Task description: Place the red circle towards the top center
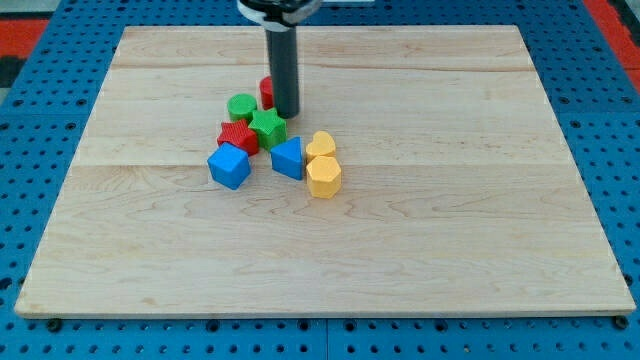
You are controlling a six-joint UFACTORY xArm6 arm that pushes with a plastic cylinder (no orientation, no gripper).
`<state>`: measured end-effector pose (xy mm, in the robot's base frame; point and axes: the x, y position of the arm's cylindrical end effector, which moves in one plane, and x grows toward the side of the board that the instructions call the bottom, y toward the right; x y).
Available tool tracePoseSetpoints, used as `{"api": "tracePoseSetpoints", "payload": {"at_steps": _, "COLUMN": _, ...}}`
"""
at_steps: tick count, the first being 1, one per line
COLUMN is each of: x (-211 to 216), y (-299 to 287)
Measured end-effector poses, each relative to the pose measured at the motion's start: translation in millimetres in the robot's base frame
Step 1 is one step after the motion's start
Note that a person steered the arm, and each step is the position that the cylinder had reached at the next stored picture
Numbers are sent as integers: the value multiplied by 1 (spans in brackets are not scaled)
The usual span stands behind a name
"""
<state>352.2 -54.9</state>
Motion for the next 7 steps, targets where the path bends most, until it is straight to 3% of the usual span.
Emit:
{"api": "tracePoseSetpoints", "payload": {"at_steps": 1, "x": -5, "y": -30}}
{"api": "tracePoseSetpoints", "payload": {"at_steps": 2, "x": -41, "y": -79}}
{"api": "tracePoseSetpoints", "payload": {"at_steps": 3, "x": -81, "y": -45}}
{"api": "tracePoseSetpoints", "payload": {"at_steps": 4, "x": -95, "y": 8}}
{"api": "tracePoseSetpoints", "payload": {"at_steps": 5, "x": -64, "y": -5}}
{"api": "tracePoseSetpoints", "payload": {"at_steps": 6, "x": -34, "y": 22}}
{"api": "tracePoseSetpoints", "payload": {"at_steps": 7, "x": -71, "y": 61}}
